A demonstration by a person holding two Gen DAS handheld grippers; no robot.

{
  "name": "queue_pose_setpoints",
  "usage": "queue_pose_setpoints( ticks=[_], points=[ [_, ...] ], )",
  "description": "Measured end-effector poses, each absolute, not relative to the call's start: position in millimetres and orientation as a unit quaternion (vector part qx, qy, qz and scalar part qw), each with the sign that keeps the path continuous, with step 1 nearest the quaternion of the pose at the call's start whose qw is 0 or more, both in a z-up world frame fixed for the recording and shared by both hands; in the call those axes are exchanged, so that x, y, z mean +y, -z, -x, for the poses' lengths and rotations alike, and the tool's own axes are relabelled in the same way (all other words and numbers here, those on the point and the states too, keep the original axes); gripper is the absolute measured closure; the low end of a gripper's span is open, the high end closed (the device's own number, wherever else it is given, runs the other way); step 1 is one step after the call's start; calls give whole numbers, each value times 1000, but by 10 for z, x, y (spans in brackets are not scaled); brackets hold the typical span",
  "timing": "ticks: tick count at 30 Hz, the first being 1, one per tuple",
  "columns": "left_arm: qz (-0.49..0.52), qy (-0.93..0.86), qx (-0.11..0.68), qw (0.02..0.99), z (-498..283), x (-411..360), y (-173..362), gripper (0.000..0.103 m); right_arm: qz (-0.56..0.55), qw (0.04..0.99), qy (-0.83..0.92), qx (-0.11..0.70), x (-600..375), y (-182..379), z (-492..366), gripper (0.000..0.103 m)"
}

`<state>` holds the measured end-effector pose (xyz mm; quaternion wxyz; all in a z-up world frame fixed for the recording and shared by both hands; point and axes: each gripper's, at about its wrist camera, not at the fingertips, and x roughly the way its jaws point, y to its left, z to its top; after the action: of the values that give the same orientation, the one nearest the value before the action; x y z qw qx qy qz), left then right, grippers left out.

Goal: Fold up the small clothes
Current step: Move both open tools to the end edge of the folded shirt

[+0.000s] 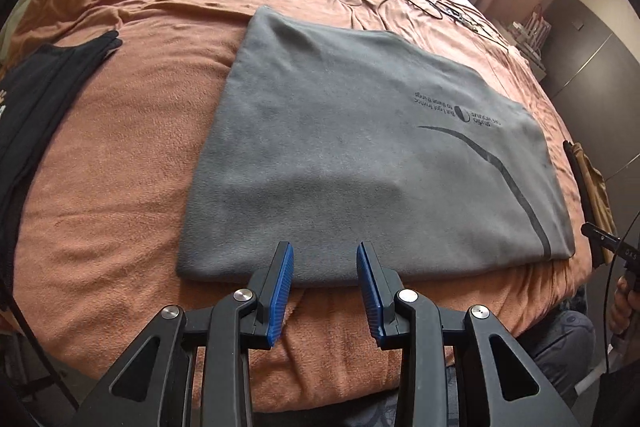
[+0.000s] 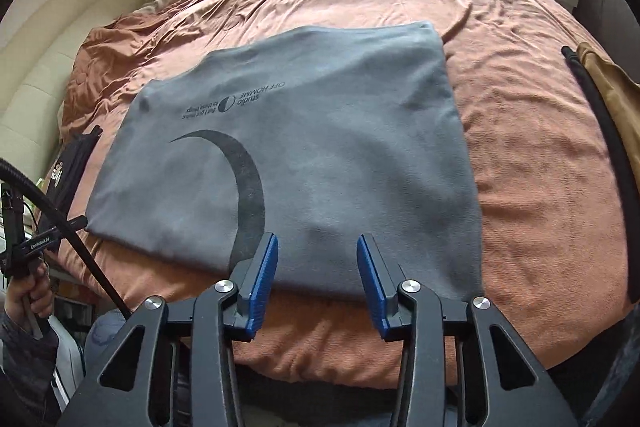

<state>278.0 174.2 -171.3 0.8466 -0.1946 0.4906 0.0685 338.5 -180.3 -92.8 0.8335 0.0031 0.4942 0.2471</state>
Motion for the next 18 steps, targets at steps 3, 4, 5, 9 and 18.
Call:
queue_pose_setpoints(
  ticks=[3,4,5,9,18],
  points=[
    [197,-66,493,845,-2846,1682,1776,67,-3,829,-254,498,-1622,1070,-3536,70],
    [197,-66,494,844,-2868,1663,1804,67,-4,828,-255,499,-1571,1114,-3554,70],
    [197,-66,496,843,-2892,1654,1835,67,-3,828,-255,499,-1512,1166,-3581,70],
    [203,-74,509,833,-2938,1669,2011,67,9,825,-248,508,-1369,1398,-3633,70],
    [229,-60,503,831,-2828,1788,2109,67,72,810,-240,531,-1108,1491,-3598,70]
  ],
)
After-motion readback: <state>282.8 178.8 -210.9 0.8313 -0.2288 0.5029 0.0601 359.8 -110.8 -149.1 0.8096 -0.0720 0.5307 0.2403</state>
